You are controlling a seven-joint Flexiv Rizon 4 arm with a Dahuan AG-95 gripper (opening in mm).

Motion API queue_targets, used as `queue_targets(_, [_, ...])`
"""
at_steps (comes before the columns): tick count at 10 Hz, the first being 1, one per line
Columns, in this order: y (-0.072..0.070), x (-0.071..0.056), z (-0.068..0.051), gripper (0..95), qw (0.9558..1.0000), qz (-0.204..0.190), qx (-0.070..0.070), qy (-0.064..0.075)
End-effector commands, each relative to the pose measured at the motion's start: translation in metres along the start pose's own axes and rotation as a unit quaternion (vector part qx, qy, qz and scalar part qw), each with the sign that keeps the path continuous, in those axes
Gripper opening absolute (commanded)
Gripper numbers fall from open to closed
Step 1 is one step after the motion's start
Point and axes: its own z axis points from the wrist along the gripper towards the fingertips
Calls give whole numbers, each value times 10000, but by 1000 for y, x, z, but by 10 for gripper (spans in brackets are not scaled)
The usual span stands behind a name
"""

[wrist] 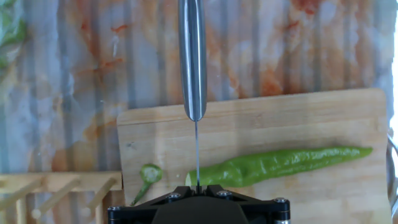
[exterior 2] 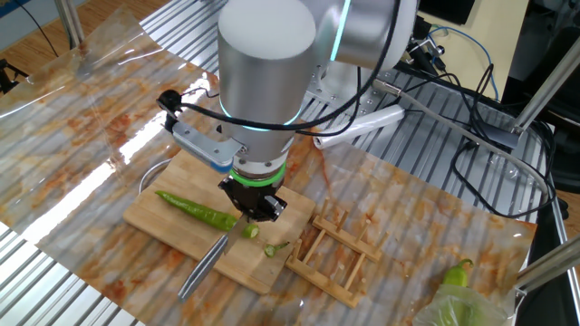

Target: Chop the chili peppers

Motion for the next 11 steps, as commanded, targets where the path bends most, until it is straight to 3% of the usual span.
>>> queue_targets(1, [-9, 1, -3, 0, 9997, -224, -70, 43])
queue_targets(3, [-20, 4, -6, 0, 9995, -312, -106, -29])
queue_targets(4, [-28, 5, -6, 0, 9991, -343, -243, -26])
queue_targets(5, [-29, 6, -6, 0, 9990, -319, -289, -111])
queue_targets(11, [-18, 7, -6, 0, 9991, -258, -289, -181])
